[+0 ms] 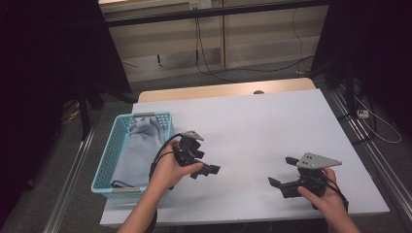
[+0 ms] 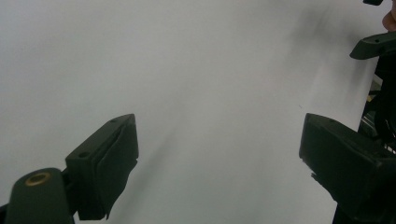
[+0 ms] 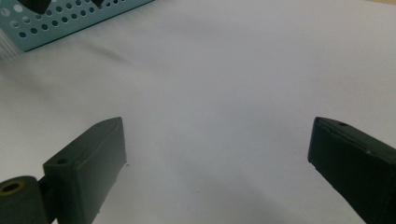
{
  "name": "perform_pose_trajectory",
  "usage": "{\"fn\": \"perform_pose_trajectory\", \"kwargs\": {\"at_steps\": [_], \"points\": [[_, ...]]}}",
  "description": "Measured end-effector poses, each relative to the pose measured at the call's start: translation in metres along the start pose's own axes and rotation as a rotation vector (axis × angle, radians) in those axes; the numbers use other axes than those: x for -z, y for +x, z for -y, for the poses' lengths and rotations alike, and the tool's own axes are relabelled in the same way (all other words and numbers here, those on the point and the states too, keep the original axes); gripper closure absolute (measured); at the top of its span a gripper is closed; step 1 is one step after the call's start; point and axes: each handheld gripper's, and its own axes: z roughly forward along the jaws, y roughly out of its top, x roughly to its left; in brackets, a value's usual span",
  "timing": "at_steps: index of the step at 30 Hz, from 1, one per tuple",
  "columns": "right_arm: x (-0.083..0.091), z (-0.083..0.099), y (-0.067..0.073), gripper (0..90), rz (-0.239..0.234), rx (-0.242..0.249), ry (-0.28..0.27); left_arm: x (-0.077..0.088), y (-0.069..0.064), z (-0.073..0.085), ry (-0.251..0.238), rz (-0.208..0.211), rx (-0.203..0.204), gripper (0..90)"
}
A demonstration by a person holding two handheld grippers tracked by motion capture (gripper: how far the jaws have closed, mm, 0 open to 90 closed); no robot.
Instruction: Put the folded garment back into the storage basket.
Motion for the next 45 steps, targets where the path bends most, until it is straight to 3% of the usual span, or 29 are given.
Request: {"fn": "perform_pose_trajectory", "kwargs": {"at_steps": [8,13,14,24,45], "points": [[0.0,0.0,0.0,3.7,0.0,0.001,-0.002,0.002,-0.002,0.009,-0.037,0.023,0.011,10.8],[0.0,0.0,0.001,3.6,0.0,0.002,-0.001,0.002,-0.006,0.015,-0.035,0.005,-0.011,10.1],[0.0,0.0,0.001,3.6,-0.001,0.001,-0.002,0.002,-0.005,0.017,-0.037,0.021,-0.012,10.0],[0.0,0.0,0.001,3.4,-0.001,0.001,-0.001,-0.001,-0.011,0.027,-0.044,0.043,-0.043,8.8],[0.001,0.0,0.001,3.1,-0.002,0.002,-0.003,0.002,-0.01,0.043,-0.077,0.069,-0.036,8.7]]}}
